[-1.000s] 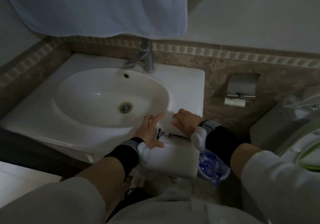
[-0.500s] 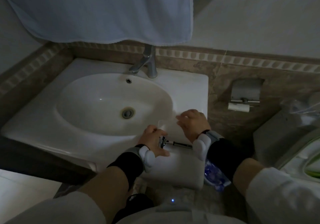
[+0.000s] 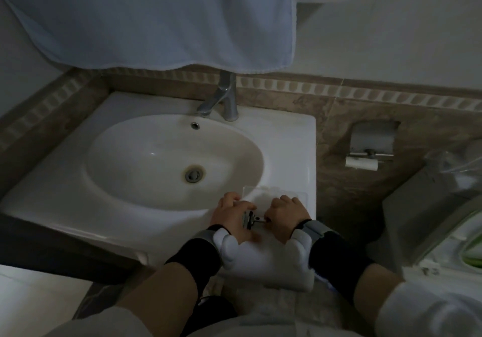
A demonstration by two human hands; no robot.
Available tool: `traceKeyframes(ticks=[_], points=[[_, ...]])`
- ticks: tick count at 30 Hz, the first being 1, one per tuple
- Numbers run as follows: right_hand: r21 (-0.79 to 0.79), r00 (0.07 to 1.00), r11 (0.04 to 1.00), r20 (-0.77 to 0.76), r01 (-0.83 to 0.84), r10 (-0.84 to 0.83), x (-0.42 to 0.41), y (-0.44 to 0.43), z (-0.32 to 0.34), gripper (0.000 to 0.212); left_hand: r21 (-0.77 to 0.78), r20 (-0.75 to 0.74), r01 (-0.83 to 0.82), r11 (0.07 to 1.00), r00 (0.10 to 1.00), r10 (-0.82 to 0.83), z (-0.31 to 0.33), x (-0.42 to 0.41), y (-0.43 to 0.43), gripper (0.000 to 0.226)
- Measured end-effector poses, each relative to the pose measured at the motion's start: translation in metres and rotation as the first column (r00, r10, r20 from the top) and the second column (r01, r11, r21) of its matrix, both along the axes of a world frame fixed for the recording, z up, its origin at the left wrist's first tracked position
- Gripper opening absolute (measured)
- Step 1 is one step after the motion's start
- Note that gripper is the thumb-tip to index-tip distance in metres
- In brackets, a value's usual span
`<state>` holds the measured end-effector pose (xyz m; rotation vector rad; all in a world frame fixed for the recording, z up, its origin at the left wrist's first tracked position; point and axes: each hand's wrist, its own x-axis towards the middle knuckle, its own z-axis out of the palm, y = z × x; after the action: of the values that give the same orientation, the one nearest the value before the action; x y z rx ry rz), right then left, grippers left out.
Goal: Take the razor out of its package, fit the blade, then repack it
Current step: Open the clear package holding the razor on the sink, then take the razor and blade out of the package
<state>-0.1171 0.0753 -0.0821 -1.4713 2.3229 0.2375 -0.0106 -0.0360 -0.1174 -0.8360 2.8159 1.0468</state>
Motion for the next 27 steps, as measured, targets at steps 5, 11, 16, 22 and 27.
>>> traceKeyframes(ticks=[5,11,16,22,27], points=[[-0.089,0.969,0.983,0.203,0.162,-0.141,-0.005,0.001,0.006,0.032,-0.009,0.045,0.03,1.0,0.999,-0.029,0.007,0.001,-0.001,0.07],[-0.119,0.872,0.943,0.431,0.31,-0.232,-0.007,0.007,0.008,0.028,0.016,0.089,0.054,0.998,0.995,-0.055,0.012,0.001,-0.002,0.077],[-0.283,0.797,0.847,0.556,0.449,-0.236,-0.005,0.014,0.009,0.018,0.11,-0.043,-0.044,0.993,0.998,0.049,0.026,0.002,-0.001,0.087],[-0.352,0.741,0.796,0.649,0.493,-0.171,-0.007,0.016,0.018,0.009,0.315,-0.158,-0.03,0.949,0.984,0.083,0.049,0.003,-0.003,0.051],[-0.378,0.715,0.772,0.685,0.511,-0.137,-0.009,0.017,0.021,0.011,0.348,-0.183,-0.021,0.937,0.979,0.09,0.057,0.005,-0.003,0.05]])
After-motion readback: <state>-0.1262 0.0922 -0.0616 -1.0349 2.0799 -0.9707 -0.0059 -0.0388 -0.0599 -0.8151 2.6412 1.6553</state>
